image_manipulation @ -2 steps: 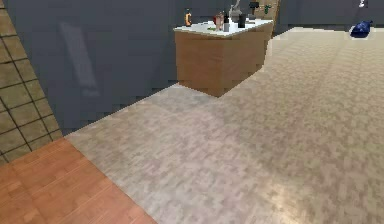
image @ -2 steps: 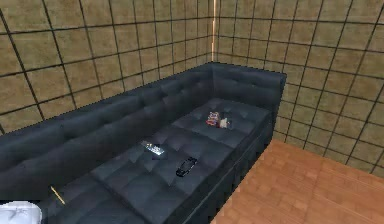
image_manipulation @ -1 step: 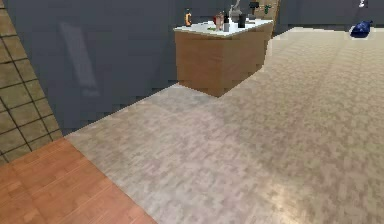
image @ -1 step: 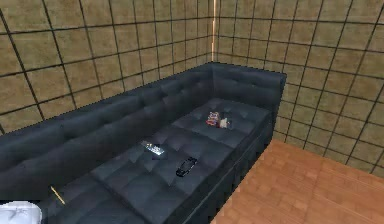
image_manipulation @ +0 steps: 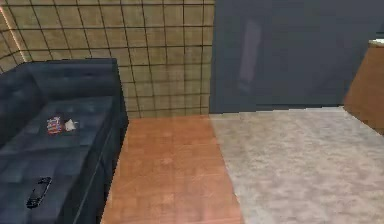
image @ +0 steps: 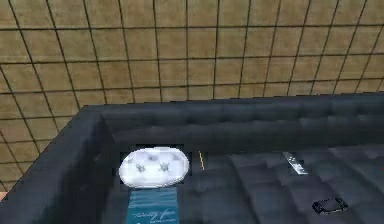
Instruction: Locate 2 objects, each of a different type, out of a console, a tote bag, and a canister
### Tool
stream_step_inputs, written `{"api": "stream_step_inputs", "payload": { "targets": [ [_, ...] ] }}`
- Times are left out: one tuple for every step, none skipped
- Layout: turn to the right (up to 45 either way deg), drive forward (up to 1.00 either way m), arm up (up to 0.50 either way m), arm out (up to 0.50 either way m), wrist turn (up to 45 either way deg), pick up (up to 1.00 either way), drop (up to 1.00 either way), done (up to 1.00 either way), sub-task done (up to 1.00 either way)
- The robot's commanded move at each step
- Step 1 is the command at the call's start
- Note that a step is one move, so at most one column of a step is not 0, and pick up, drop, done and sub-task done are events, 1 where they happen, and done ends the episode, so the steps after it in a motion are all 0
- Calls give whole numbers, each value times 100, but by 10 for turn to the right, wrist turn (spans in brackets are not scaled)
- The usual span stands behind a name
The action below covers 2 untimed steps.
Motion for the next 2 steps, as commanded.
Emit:
{"api": "stream_step_inputs", "payload": {
  "targets": [
    [-450, 0, 0, 0, 0, 0, 0, 0, 0],
    [-450, 0, 0, 0, 0, 0, 0, 0, 0]
  ]
}}
